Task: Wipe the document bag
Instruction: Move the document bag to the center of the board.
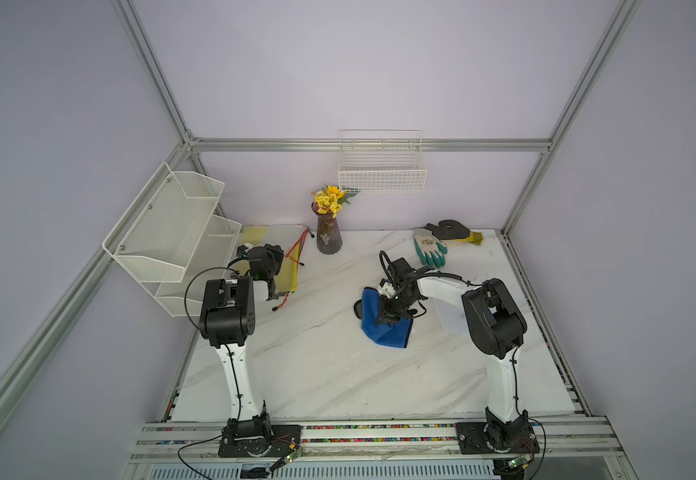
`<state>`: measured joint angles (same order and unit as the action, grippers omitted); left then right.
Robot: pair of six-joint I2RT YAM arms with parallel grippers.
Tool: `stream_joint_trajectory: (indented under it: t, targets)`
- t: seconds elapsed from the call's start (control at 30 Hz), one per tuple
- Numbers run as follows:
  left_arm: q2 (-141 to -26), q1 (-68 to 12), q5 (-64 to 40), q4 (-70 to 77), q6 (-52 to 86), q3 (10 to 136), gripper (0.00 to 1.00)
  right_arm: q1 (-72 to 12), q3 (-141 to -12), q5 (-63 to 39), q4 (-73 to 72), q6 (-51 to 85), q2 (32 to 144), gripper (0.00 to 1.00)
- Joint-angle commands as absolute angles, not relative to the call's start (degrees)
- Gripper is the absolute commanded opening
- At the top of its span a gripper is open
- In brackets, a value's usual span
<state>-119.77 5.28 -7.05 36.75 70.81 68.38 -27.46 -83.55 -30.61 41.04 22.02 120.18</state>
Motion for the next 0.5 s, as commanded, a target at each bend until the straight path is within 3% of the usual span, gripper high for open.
stream_joint_trajectory:
  t: [0.0, 0.27, 0.47]
  targets:
    - [-106.9, 2.5, -12.1, 29.0, 65.5, 67.9, 0.00, -26.2, -83.3, -23.3, 44.7, 22.8, 117.0, 0.00]
    - [-78.1, -5.4, -11.7, -0.6, 59.1, 51.9, 0.00, -25.8, -90.3, -23.4, 55.4, 19.5, 109.5, 0.00]
    - [-68.2, -17.3, -13.7, -3.8, 58.4, 37.2, 0.00, -25.8, -95.1, -21.2, 58.8, 19.5, 101.8, 0.00]
